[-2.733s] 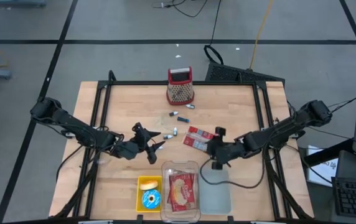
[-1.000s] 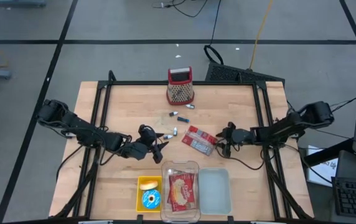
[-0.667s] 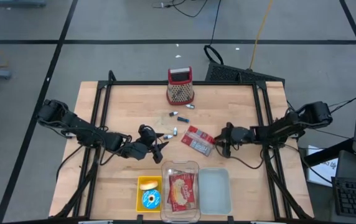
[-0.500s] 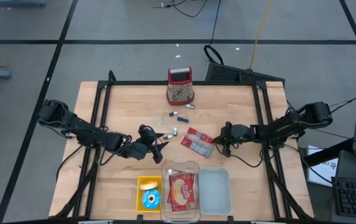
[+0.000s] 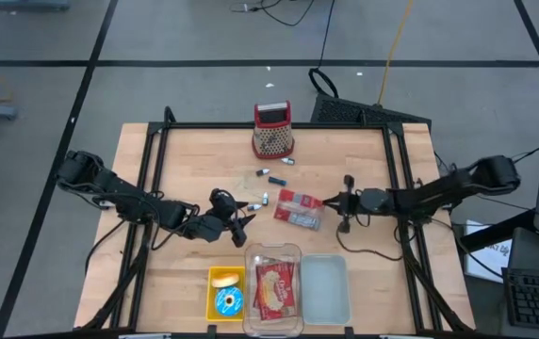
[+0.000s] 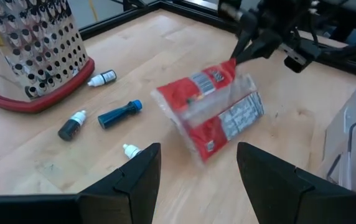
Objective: Pick & Place Food Item
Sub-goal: Put the popcorn bag into the transparent bin
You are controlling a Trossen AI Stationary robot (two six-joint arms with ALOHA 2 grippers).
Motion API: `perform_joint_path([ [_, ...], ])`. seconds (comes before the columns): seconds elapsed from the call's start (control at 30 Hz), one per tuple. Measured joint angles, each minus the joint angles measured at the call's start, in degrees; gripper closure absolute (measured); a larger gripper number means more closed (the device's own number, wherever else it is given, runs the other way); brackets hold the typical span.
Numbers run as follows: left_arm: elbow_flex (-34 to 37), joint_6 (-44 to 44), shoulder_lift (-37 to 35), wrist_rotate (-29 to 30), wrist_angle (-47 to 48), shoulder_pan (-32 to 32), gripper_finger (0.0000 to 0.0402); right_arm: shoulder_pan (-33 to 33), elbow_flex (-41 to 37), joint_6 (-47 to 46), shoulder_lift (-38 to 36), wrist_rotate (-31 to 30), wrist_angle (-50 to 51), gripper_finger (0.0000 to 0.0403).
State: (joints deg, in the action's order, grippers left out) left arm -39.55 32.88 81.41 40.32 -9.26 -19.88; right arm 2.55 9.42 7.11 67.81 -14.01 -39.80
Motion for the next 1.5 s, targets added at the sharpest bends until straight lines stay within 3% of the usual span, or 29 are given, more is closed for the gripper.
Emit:
perform_joint_path([
  [0.33,-0.02,1.73,-0.01,-1.06,-7.98,1.29,0.0188,13.41,5.91,19.37,-7.69,-16.62,-0.68,0.0403],
  [0.57,-0.02,4.05,-0.02,-12.69,-15.04,4.37,0.0188,21.13,10.38,27.72,-7.93,-25.07,-0.69,0.0403],
  [0.7,-0.02,5.18,-0.02,-17.58,-17.82,4.95,0.0188,21.96,10.68,28.46,-7.96,-25.32,-0.53,0.0403],
  [0.87,-0.02,3.21,-0.02,-19.21,-21.27,4.92,0.0188,21.96,10.68,28.21,-7.96,-25.4,-0.4,0.0403],
  [1.1,-0.02,2.87,-0.02,-19.19,-26.61,5.74,0.0188,21.94,10.68,27.69,-7.96,-25.34,-0.6,0.0403],
  [1.5,-0.04,5.89,2.14,-19.82,-27.45,7.82,0.0188,21.94,10.68,26.99,-7.96,-25.19,-0.72,0.0403],
])
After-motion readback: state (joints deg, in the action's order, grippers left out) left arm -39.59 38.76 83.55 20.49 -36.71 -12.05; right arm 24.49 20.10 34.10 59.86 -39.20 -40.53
